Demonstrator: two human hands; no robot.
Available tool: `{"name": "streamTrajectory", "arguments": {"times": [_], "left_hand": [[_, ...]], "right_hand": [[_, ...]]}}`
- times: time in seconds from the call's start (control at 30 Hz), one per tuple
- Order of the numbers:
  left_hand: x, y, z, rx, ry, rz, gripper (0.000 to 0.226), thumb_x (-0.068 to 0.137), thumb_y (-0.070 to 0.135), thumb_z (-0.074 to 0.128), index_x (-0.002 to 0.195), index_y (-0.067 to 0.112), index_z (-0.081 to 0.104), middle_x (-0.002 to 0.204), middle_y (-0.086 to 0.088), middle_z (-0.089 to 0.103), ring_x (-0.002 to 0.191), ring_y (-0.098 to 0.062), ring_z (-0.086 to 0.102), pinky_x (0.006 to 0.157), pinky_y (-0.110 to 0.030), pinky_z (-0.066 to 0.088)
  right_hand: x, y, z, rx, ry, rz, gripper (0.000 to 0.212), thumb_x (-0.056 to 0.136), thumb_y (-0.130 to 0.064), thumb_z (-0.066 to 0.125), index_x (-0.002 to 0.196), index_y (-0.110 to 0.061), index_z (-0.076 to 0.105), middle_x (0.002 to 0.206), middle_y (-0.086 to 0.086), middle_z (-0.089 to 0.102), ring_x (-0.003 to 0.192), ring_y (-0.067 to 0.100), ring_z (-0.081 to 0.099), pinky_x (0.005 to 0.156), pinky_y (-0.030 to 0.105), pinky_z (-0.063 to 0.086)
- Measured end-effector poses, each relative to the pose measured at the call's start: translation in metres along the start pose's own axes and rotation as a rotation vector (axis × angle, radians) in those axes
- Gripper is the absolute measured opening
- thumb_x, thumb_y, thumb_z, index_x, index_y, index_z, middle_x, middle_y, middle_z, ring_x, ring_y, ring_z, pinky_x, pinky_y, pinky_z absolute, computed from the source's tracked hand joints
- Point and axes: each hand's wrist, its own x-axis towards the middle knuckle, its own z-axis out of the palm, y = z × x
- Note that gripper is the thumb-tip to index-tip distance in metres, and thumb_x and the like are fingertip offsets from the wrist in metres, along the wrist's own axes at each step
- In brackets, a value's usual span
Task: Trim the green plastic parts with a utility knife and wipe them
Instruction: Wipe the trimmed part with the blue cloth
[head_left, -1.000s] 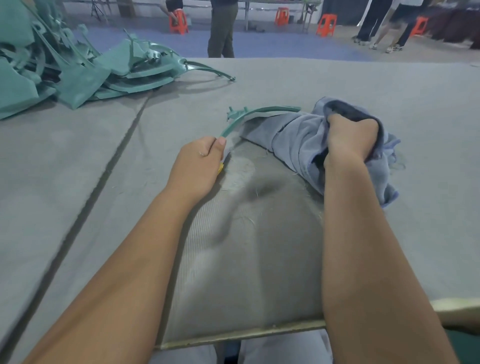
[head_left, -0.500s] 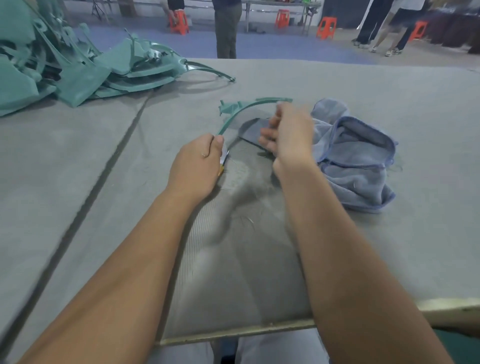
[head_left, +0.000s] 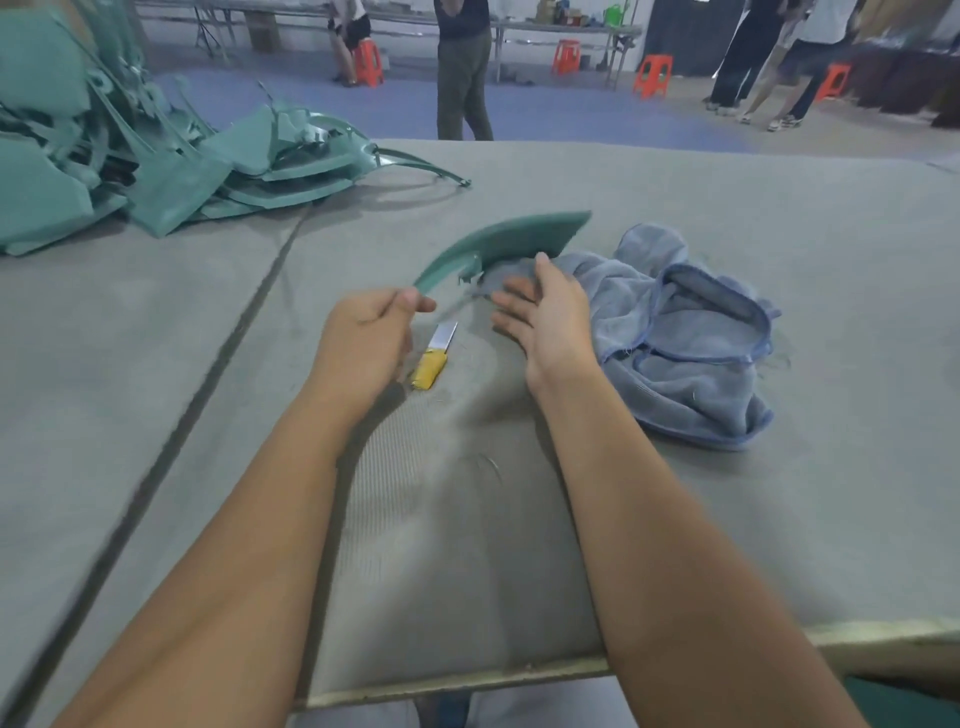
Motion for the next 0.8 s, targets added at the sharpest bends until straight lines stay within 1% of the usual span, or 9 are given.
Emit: {"name": "streamTrajectory", "arguments": {"times": [0.1, 0.23, 0.3, 0.4, 0.53, 0.6, 0.67, 0.73, 0.8], "left_hand": [[0.009, -0.001, -0.02, -0.371, -0.109, -0.226, 0.033, 0.104, 0.025, 0.04, 0.097, 0.009, 0.068, 0.042, 0.006, 0.03, 0.034, -0.009, 0.027, 0.043, -0.018, 0.037], [0.012, -0.005, -0.04, -0.647, -0.2, -0.475, 0.033, 0.103, 0.028, 0.039, 0.099, 0.006, 0.064, 0.039, 0.009, 0.026, 0.029, -0.003, 0.025, 0.039, -0.014, 0.036], [0.012, -0.008, -0.052, -0.774, -0.255, -0.576, 0.023, 0.094, 0.025, 0.05, 0.096, 0.007, 0.064, 0.038, 0.007, 0.027, 0.027, -0.005, 0.026, 0.037, -0.014, 0.036], [0.012, -0.012, -0.071, -0.91, -0.321, -0.634, 0.026, 0.064, 0.022, 0.071, 0.087, 0.009, 0.072, 0.036, 0.005, 0.03, 0.025, -0.007, 0.03, 0.037, -0.014, 0.036], [0.01, -0.015, -0.085, -0.948, -0.333, -0.63, 0.023, 0.062, 0.024, 0.072, 0.082, 0.012, 0.074, 0.035, 0.005, 0.033, 0.025, -0.006, 0.032, 0.038, -0.012, 0.037], [0.009, -0.015, -0.089, -0.931, -0.362, -0.613, 0.022, 0.064, 0.025, 0.071, 0.082, 0.013, 0.072, 0.034, 0.005, 0.033, 0.024, -0.007, 0.028, 0.038, -0.012, 0.037], [0.008, -0.013, -0.09, -0.863, -0.423, -0.598, 0.017, 0.07, 0.028, 0.069, 0.077, 0.013, 0.073, 0.033, 0.006, 0.032, 0.025, -0.006, 0.02, 0.037, -0.012, 0.036], [0.008, -0.012, -0.086, -0.746, -0.449, -0.607, 0.025, 0.08, 0.032, 0.06, 0.071, 0.013, 0.074, 0.034, 0.006, 0.032, 0.025, -0.004, 0.022, 0.036, -0.014, 0.038], [0.011, -0.012, -0.079, -0.58, -0.435, -0.599, 0.035, 0.088, 0.032, 0.05, 0.076, 0.011, 0.076, 0.04, 0.007, 0.037, 0.028, -0.003, 0.033, 0.041, -0.016, 0.043]], "right_hand": [[0.006, -0.001, -0.007, -0.017, -0.025, -0.032, 0.023, 0.099, -0.022, 0.05, 0.12, -0.015, 0.043, 0.108, 0.006, 0.052, 0.084, 0.015, 0.06, 0.074, 0.028, 0.052], [0.009, 0.004, -0.006, -0.147, -0.048, -0.036, 0.061, 0.094, -0.025, 0.059, 0.147, -0.014, 0.03, 0.129, 0.002, 0.047, 0.101, 0.013, 0.057, 0.097, 0.033, 0.05], [0.011, 0.006, -0.005, -0.18, -0.012, -0.059, 0.071, 0.091, -0.027, 0.063, 0.149, -0.016, 0.024, 0.13, -0.001, 0.047, 0.109, 0.012, 0.055, 0.103, 0.036, 0.046], [0.017, 0.009, -0.004, -0.227, 0.104, -0.095, 0.079, 0.087, -0.029, 0.066, 0.15, -0.018, 0.02, 0.138, 0.005, 0.047, 0.124, 0.022, 0.051, 0.109, 0.043, 0.04], [0.024, 0.005, -0.009, -0.3, 0.208, -0.193, 0.083, 0.081, -0.038, 0.068, 0.149, -0.03, 0.022, 0.15, 0.002, 0.032, 0.131, 0.028, 0.045, 0.111, 0.049, 0.036], [0.026, 0.002, -0.015, -0.255, 0.164, -0.197, 0.076, 0.083, -0.041, 0.068, 0.147, -0.029, 0.029, 0.147, -0.002, 0.036, 0.12, 0.018, 0.05, 0.106, 0.042, 0.042], [0.025, -0.002, -0.019, -0.109, 0.059, -0.172, 0.048, 0.089, -0.032, 0.065, 0.133, -0.022, 0.049, 0.124, -0.003, 0.058, 0.098, 0.011, 0.06, 0.084, 0.027, 0.051], [0.024, -0.006, -0.022, 0.069, -0.028, -0.115, 0.015, 0.091, -0.02, 0.063, 0.107, -0.021, 0.062, 0.098, -0.005, 0.068, 0.085, 0.013, 0.064, 0.073, 0.026, 0.052], [0.022, -0.007, -0.024, 0.187, -0.074, -0.068, 0.009, 0.092, -0.013, 0.063, 0.097, -0.02, 0.063, 0.09, -0.003, 0.071, 0.084, 0.016, 0.067, 0.072, 0.029, 0.055]]}}
